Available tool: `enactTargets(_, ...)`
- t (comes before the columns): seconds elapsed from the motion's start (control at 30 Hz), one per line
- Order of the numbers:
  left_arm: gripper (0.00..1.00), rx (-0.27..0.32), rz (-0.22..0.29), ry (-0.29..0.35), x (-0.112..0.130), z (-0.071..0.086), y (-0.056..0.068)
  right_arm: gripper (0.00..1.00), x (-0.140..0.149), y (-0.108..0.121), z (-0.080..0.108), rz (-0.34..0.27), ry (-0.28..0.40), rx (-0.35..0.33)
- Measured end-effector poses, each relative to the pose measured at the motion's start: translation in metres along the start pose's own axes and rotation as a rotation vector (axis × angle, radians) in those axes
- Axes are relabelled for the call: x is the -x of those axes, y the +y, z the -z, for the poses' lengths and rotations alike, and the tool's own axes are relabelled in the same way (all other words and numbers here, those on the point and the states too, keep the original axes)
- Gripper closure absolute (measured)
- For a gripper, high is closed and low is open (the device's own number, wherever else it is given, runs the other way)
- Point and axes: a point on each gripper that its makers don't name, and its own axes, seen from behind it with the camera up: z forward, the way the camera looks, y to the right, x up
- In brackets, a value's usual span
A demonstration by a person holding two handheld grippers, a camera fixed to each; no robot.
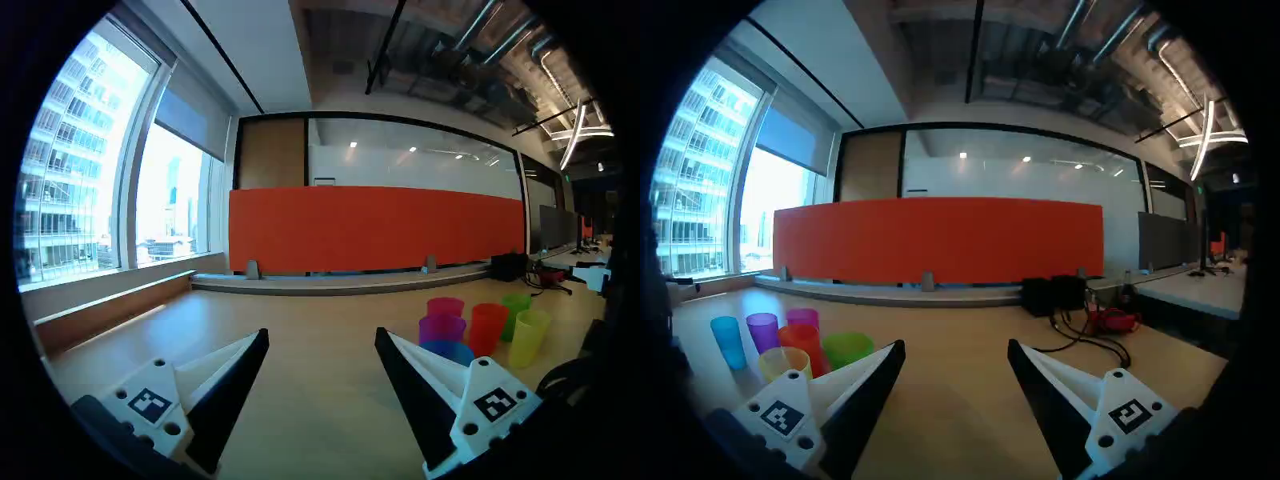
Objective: Pour water
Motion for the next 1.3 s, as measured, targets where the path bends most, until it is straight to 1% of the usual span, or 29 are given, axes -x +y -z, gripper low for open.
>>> enactTargets(0.3, 0.01, -0.008, 0.001, 0.000, -0.001, 0.000, -0.001, 0.00, 0.000, 0.000, 0.000, 0.000, 0.000, -0.001)
enactTargets(0.5, 0.01, -0.005, -0.002, 0.002, -0.001, 0.001, 0.000, 0.00, 0.000, -0.002, 0.000, 0.004, 0.000, -0.007)
enactTargets(0.6, 0.01, -0.004, -0.018, 0.009, -0.004, 0.002, 0.001, 0.01, 0.001, -0.002, 0.000, 0.003, -0.006, -0.012)
enactTargets(0.7, 0.01, -0.005, -0.041, 0.027, -0.013, 0.003, 0.002, 0.01, 0.000, -0.004, 0.000, 0.000, -0.016, -0.016)
enactTargets(0.8, 0.01, -0.003, -0.041, 0.023, -0.017, 0.003, 0.004, 0.01, -0.005, -0.005, 0.000, -0.002, -0.022, -0.019)
enactTargets(0.97, 0.01, 0.012, -0.009, -0.001, -0.029, -0.001, 0.005, 0.01, -0.020, -0.008, 0.000, 0.005, -0.029, -0.034)
enactTargets(1.17, 0.01, 0.036, 0.035, -0.028, -0.053, -0.008, 0.004, 0.01, -0.049, -0.012, -0.004, 0.025, -0.036, -0.061)
enactTargets(1.3, 0.01, 0.062, 0.035, -0.037, -0.076, -0.012, 0.006, 0.01, -0.072, -0.012, -0.007, 0.029, -0.036, -0.069)
